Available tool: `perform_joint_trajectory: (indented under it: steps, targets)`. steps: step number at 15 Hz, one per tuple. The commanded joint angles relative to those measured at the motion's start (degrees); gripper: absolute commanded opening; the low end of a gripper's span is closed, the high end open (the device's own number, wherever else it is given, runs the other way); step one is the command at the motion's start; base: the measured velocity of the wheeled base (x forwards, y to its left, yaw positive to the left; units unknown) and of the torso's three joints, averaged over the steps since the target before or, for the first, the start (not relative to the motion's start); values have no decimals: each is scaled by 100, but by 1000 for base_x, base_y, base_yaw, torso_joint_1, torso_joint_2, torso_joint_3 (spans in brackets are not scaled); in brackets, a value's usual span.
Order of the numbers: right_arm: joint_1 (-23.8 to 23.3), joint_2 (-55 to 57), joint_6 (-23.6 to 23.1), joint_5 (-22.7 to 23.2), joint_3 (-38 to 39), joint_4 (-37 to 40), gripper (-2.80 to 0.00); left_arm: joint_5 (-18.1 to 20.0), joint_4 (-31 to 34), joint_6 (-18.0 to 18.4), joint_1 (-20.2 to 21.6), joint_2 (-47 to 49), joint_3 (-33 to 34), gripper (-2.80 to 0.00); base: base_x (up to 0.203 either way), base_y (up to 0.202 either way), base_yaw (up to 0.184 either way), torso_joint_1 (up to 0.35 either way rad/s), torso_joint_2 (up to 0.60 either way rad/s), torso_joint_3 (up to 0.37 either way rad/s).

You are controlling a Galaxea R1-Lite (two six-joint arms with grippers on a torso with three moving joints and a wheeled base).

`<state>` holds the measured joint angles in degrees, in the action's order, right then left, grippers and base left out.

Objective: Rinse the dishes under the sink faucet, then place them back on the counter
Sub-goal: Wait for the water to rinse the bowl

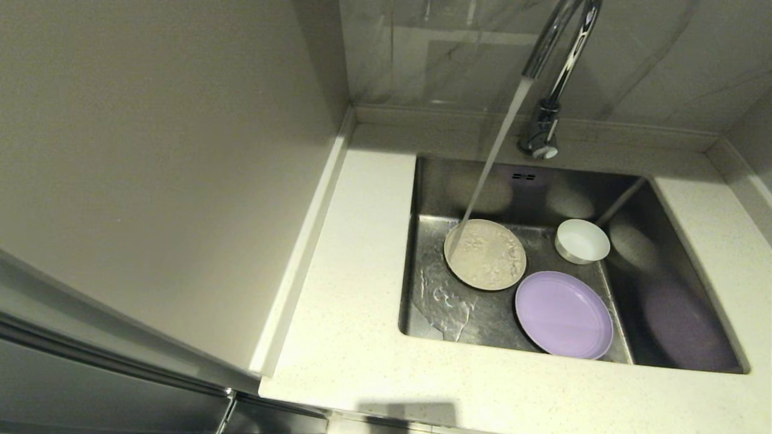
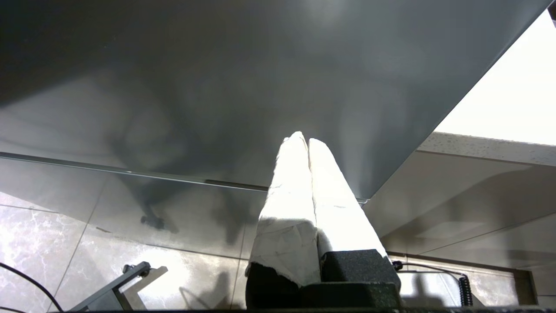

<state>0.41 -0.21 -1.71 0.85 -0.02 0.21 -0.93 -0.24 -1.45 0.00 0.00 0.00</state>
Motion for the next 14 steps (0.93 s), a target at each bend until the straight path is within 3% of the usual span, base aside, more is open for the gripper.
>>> perform_joint_trajectory:
  steps: [1, 14]
  targets:
    - [2, 30, -5, 3, 2, 6, -280, -4, -2, -4, 0, -18, 0, -280, 0, 0, 0, 0, 0, 0]
    - [2, 30, -5, 3, 2, 6, -280, -4, -2, -1, -5, -18, 0, -280, 0, 0, 0, 0, 0, 0]
